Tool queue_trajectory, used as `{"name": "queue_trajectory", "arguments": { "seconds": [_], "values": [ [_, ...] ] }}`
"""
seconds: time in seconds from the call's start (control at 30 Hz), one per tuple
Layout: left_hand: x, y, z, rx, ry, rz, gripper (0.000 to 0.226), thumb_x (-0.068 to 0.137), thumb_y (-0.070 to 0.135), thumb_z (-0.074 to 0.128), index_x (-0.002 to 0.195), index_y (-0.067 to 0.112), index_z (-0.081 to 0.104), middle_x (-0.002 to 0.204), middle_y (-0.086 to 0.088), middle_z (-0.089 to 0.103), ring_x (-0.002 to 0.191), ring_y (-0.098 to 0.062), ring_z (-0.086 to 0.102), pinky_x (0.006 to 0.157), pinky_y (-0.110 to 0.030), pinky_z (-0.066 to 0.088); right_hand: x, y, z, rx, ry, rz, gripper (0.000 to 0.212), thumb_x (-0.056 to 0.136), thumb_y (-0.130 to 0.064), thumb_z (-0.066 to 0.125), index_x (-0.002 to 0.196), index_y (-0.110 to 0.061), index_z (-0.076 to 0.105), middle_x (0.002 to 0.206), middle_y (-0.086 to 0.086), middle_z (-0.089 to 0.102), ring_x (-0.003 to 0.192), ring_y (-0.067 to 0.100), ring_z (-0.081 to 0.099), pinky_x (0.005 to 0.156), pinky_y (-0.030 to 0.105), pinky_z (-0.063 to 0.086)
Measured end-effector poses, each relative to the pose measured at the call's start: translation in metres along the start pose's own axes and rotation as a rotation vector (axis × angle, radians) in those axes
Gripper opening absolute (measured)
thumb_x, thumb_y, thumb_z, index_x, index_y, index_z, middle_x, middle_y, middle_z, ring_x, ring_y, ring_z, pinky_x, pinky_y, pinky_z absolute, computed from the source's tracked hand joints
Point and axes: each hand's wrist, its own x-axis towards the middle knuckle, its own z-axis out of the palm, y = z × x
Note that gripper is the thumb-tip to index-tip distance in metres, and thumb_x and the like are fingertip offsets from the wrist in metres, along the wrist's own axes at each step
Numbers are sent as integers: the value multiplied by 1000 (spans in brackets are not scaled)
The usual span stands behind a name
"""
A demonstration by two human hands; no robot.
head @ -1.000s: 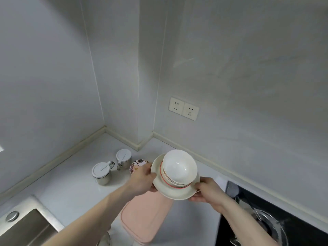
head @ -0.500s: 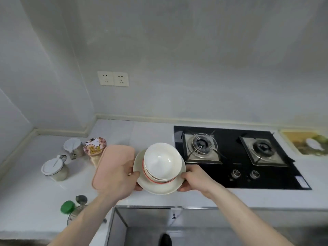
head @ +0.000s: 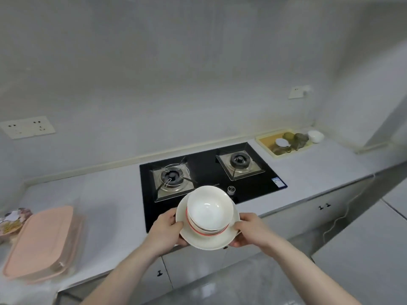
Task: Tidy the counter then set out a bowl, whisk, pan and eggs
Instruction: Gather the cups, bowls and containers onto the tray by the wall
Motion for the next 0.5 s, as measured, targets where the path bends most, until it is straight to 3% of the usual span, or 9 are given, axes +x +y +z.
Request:
{"name": "queue_trajectory", "arguments": {
  "seconds": [0.17, 0.3, 0.5],
  "values": [
    [25, 39, 127, -60, -83, 0, 38, 89, -4, 48, 116, 14, 67, 96, -11, 77, 84, -26, 76, 67, -40, 63, -11, 38, -123, 13, 101, 27, 32, 87, 3, 42, 104, 2, 70, 91, 23, 76, 71, 33, 76, 67, 38, 63],
    [40, 69, 217, -48, -181, 1, 33, 90, 1, 49, 114, 16, 67, 96, -12, 77, 87, -27, 76, 73, -42, 63, -22, 67, -210, -1, 155, 64, 32, 85, 3, 42, 99, 2, 70, 78, 14, 76, 66, 28, 74, 63, 34, 61],
    [86, 99, 317, 6, -282, -1, 40, 89, -2, 47, 120, 17, 65, 97, -12, 78, 89, -29, 76, 78, -48, 63, -17, 104, -308, 59, 245, 76, 33, 83, 4, 41, 101, 11, 68, 80, 20, 74, 72, 31, 76, 74, 43, 65]
  ]
}}
